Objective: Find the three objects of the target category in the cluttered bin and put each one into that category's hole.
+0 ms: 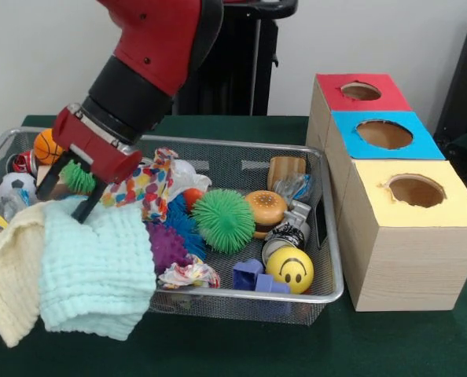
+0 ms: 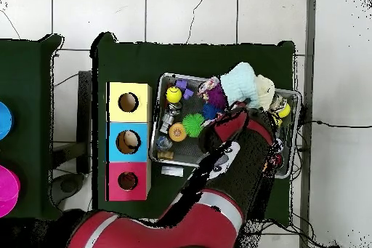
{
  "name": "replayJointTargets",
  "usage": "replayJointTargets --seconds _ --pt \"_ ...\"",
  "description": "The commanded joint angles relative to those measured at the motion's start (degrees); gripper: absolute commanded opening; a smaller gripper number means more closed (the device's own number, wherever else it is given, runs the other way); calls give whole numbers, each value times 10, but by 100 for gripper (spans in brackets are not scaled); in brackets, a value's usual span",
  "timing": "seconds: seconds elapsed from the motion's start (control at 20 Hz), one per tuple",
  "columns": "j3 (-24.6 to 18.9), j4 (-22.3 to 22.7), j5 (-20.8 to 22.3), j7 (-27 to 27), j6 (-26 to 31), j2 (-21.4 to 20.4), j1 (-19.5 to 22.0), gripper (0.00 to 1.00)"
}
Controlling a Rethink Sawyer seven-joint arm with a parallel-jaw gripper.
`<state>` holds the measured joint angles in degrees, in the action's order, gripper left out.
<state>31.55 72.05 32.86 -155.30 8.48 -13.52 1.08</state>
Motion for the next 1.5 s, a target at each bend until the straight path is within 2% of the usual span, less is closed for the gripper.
replayJointTargets --seconds 0.05,0.25,0.45,0.55,0.6,0.65,0.7,0.75,0.8,0.85,0.95,1.0,1.05,1.1,1.2,1.3,1.5 --pt "-13 14 -59 -124 -62 82 -2 100" --pt "14 15 -107 -134 -107 120 -16 100" --pt "-2 28 -138 -105 -150 124 -5 100" --pt "-56 41 -124 -77 -168 101 25 100" --pt "-106 54 -102 -59 -168 77 52 100" --pt "-129 60 -90 -49 -165 69 64 100" --pt "-189 80 -61 -32 -157 41 97 100" --pt "-203 88 -55 -27 -150 32 103 100" --pt "-256 112 -34 -7 -128 6 133 100" --pt "-278 125 -28 2 -116 -5 145 100" --pt "-368 164 3 35 -88 -36 204 100" --pt "-437 188 24 65 -62 -47 254 100" --pt "-485 203 36 89 -41 -49 290 100" --pt "-562 226 43 133 3 -44 349 100" --pt "-662 255 46 184 59 -19 428 100" --pt "-717 273 29 218 106 3 470 100" --pt "-706 286 9 198 117 -24 452 100"
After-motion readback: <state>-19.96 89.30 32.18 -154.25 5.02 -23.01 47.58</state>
